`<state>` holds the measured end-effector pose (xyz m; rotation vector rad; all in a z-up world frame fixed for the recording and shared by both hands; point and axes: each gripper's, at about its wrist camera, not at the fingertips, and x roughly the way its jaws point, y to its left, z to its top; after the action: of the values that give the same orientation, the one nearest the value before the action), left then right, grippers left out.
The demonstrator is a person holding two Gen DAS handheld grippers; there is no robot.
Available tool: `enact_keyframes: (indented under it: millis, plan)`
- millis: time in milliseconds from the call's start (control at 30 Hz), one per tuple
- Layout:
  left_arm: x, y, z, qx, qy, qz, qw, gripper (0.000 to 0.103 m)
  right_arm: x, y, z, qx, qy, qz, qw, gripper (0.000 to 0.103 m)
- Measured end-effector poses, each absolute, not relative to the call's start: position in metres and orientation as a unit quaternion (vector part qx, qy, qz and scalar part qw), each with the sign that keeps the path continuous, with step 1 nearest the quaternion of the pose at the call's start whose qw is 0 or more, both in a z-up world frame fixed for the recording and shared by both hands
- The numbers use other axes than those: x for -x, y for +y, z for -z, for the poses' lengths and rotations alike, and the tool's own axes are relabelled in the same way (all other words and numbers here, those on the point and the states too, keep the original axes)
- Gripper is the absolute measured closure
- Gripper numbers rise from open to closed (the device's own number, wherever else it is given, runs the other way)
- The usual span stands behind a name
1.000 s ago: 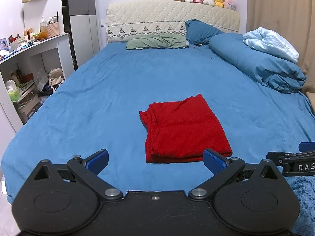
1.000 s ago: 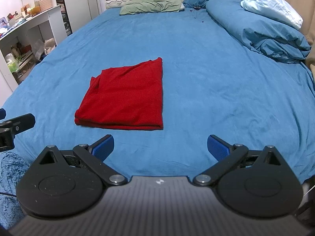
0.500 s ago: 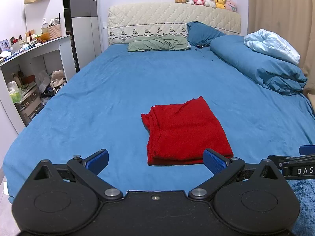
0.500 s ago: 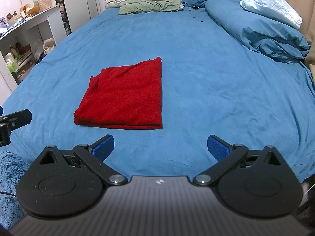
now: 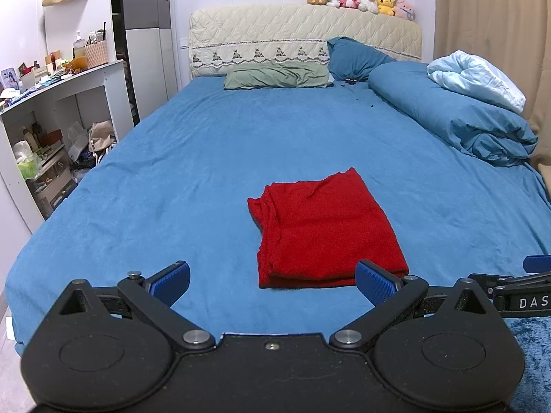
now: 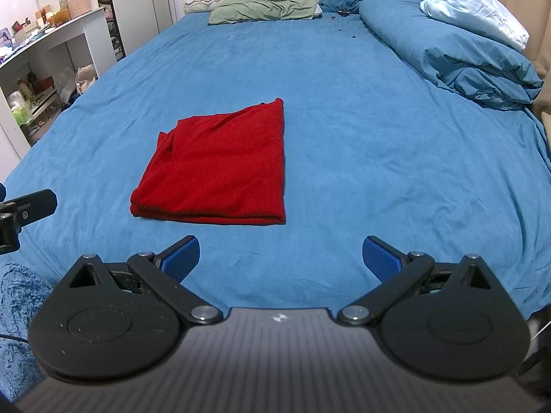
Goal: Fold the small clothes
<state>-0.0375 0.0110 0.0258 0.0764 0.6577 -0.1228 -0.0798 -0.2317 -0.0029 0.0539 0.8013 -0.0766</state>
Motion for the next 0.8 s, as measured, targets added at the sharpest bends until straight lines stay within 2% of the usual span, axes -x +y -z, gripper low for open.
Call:
enact_keyframes:
  millis: [800]
  plan:
    - [0.0383, 0.0019, -0.025, -0.05, 0.316, 0.055, 0.946, 0.0, 0.0818, -0.2238, 0.0057, -0.023, 0.391, 0.038, 0.919, 0.0]
